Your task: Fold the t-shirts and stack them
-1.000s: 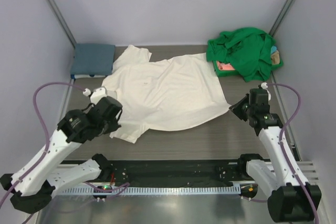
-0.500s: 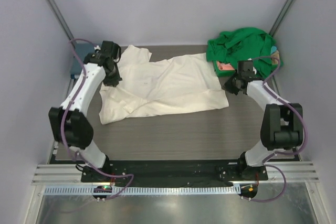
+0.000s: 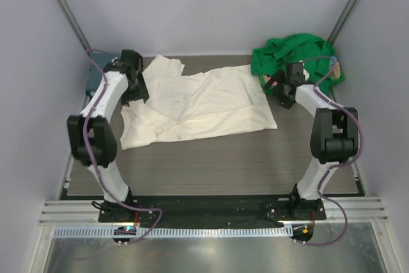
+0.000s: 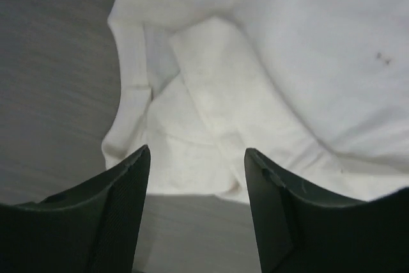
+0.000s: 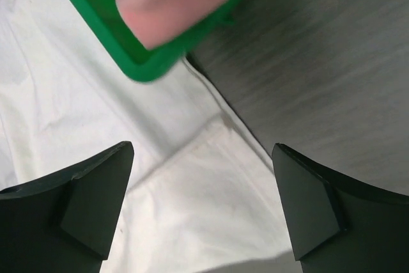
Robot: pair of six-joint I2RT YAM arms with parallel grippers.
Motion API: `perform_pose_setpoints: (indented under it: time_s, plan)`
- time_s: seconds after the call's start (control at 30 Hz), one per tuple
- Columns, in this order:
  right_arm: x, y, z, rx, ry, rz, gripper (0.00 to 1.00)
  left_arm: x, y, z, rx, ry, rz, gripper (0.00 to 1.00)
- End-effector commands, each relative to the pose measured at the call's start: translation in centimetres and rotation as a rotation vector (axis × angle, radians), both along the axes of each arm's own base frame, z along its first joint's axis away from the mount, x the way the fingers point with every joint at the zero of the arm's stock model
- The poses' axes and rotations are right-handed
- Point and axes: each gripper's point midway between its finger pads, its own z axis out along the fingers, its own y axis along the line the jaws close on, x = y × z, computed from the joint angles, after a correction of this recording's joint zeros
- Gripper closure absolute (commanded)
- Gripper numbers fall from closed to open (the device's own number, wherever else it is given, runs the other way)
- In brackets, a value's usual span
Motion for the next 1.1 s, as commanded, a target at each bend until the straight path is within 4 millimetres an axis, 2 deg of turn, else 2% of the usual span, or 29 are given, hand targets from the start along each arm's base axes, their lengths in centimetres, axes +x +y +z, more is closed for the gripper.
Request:
perform_pose_setpoints:
  time_s: [0.0, 0.03, 0.07, 0.1, 0.13, 0.17, 0.2, 0.23, 0.27, 0.3, 0.33, 0.37, 0.43, 0.47, 0.53, 0.63, 0.8, 0.9, 0.93, 1.07]
  plan:
    - [-3.1, -1.4, 3.8, -0.059, -0.082, -0.037, 0.04, -4.7, 0.7, 3.0, -0.049, -0.15, 0.163, 0.38]
    - [-4.0, -1.1, 3.6, -0.042, -0.085, -0.037, 0.04, -5.8, 0.5, 3.1, -0.074, -0.176, 0.185, 0.38]
    - [-5.8, -0.9, 1.6, -0.03, -0.056, -0.033, 0.04, -7.5, 0.3, 3.7, -0.108, -0.225, 0.203, 0.39]
    - [-6.8, -0.5, 2.4, -0.007, -0.085, -0.022, 0.04, -7.6, -0.1, 3.6, -0.154, -0.281, 0.233, 0.38]
    - [-7.7, -0.3, 1.7, 0.005, -0.073, -0.022, 0.05, -10.2, 0.1, 0.2, -0.16, -0.216, 0.256, 0.38]
    - [-9.2, -0.3, 0.2, 0.007, -0.044, -0.025, 0.06, -11.0, 0.4, -0.4, -0.189, -0.227, 0.289, 0.37]
    - [-10.0, 0.3, 0.1, 0.037, -0.046, -0.003, 0.06, -11.4, 0.5, 0.5, -0.231, -0.304, 0.309, 0.37]
    - [-10.5, 0.5, -0.3, 0.044, -0.039, 0.003, 0.07, -13.4, 0.7, -2.5, -0.254, -0.252, 0.369, 0.37]
    - [-11.7, 0.6, -1.6, 0.047, -0.01, 0.009, 0.08, -13.8, 0.6, -2.7, -0.3, -0.268, 0.389, 0.37]
    - [-12.0, -0.2, -2.0, 0.053, -0.003, -0.016, 0.09, -14.3, 0.6, -2.8, -0.316, -0.298, 0.4, 0.37]
    - [-12.3, 0.1, -2.5, 0.072, 0.002, -0.004, 0.1, -14.8, 0.7, -3.2, -0.322, -0.303, 0.424, 0.37]
    - [-12.7, 0.1, -3.3, 0.084, 0.013, -0.006, 0.11, -16.0, 0.9, -4.7, -0.306, -0.273, 0.447, 0.37]
    - [-12.8, 0.3, -4.1, 0.107, 0.027, -0.003, 0.13, -16.2, 0.7, -5.3, -0.326, -0.29, 0.455, 0.35]
    - [-12.7, 0.6, -4.9, 0.124, 0.035, 0.003, 0.15, -17.0, 0.6, -6.6, -0.335, -0.264, 0.475, 0.33]
    - [-12.3, 0.8, -5.3, 0.142, 0.033, -0.006, 0.16, -16.9, 0.4, -7.1, -0.351, -0.283, 0.479, 0.32]
    - [-11.5, 1.0, -5.9, 0.161, 0.029, -0.012, 0.18, -17.3, 2.1, -8.0, -0.309, -0.297, 0.543, 0.29]
    - [-11.1, 1.2, -6.5, 0.17, 0.037, -0.005, 0.27, -17.6, 3.7, -8.8, -0.278, -0.328, 0.62, 0.27]
    - [-11.1, 1.1, -6.9, 0.167, 0.039, -0.006, 0.36, -17.1, 4.1, -8.9, -0.287, -0.359, 0.647, 0.27]
    - [-11.1, 1.1, -7.0, 0.167, 0.04, -0.006, 0.42, -17.2, 4.4, -9.2, -0.277, -0.357, 0.662, 0.27]
    - [-11.1, 1.2, -7.3, 0.171, 0.049, 0.0, 0.56, -17.3, 5.1, -10.3, -0.249, -0.348, 0.695, 0.27]
